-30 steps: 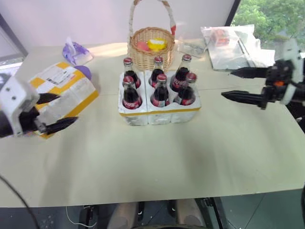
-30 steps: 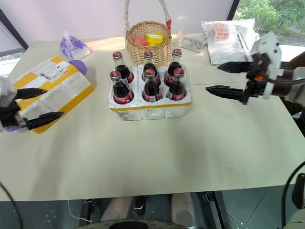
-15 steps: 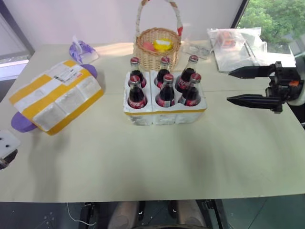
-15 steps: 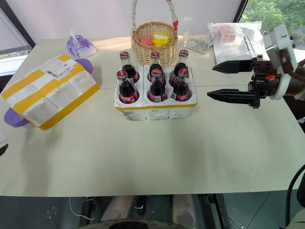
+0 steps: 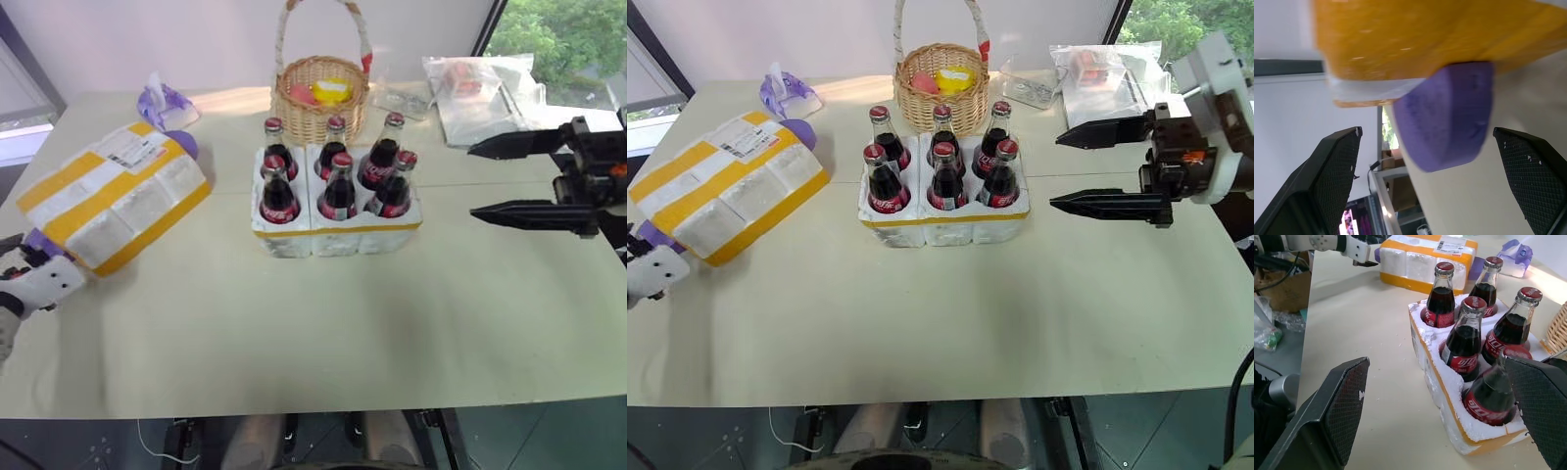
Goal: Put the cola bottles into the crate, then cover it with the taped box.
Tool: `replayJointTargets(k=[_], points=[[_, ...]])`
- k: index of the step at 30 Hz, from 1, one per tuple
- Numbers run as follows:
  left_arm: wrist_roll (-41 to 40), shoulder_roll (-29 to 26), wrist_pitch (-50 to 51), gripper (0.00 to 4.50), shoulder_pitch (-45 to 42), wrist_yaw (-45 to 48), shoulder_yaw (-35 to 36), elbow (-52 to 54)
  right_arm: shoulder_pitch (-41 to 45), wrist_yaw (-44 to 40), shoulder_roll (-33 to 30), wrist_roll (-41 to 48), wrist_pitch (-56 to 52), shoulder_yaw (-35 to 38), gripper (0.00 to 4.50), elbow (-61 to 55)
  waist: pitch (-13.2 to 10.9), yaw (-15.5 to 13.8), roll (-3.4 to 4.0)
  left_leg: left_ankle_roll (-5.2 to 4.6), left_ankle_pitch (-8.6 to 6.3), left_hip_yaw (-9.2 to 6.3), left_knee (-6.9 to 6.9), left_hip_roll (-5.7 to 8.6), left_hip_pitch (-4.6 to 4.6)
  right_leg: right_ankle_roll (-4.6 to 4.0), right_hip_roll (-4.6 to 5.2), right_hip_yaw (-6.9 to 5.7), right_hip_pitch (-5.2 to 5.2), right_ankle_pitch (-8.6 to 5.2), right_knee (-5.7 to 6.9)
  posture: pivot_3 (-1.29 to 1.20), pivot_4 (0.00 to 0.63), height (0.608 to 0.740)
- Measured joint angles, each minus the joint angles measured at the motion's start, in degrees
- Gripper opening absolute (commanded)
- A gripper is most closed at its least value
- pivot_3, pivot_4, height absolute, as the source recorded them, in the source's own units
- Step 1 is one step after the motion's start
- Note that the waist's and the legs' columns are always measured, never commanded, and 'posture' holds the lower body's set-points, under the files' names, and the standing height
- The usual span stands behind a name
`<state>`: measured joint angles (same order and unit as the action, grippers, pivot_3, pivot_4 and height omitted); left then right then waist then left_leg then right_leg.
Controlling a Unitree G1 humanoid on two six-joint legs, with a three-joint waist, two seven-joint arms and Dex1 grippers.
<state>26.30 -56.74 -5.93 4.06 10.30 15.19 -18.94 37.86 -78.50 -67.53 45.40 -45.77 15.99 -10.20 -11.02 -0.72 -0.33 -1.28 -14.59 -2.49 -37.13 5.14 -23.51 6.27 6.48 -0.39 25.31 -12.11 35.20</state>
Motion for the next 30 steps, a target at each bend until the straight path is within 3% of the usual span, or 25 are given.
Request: replayJointTargets(k=[12, 15, 20, 30], points=[[1.5, 1.2, -3.7, 4.50, -13.9, -6.0, -9.2, -15.1, 0.3, 1.5, -2.3, 3.7, -2.8, 2.3, 4.48, -2.1, 0.1, -0.2, -0.02, -0.01, 0.02, 0.02, -0.10, 0.01, 0.01, 0.09, 0.02, -0.01, 0.00, 0.06, 0.14, 0.00, 0.150, 0.740], [1.4, 1.4, -4.3, 3.64, -15.5, -6.5, -10.2, -17.3, 0.0, 1.5, -2.8, 4.3, -3.1, 2.4, 4.50, -2.1, 0.1, -0.1, -0.02, -0.02, 0.02, 0.04, -0.10, 0.01, 0.01, 0.11, 0.02, -0.01, 0.01, 0.07, 0.14, 0.00, 0.150, 0.740], [0.7, 1.6, -4.7, 1.14, -17.3, -7.6, -10.4, -18.8, -0.6, 1.2, -3.8, 4.3, -3.8, 2.4, 4.50, -1.9, 0.1, -0.1, -0.02, -0.04, 0.03, 0.06, -0.10, 0.01, 0.02, 0.11, 0.03, 0.00, 0.01, 0.07, 0.16, 0.00, 0.150, 0.740], [-0.5, -1.8, -4.5, 1.14, -18.8, -5.5, -10.2, -17.1, -2.1, 1.3, -3.8, 3.6, -1.7, 2.5, 4.50, -1.9, 0.1, -0.1, -0.07, -0.04, 0.03, 0.08, -0.12, 0.01, 0.02, 0.11, 0.03, 0.01, 0.01, 0.08, 0.18, 0.00, 0.150, 0.740]])
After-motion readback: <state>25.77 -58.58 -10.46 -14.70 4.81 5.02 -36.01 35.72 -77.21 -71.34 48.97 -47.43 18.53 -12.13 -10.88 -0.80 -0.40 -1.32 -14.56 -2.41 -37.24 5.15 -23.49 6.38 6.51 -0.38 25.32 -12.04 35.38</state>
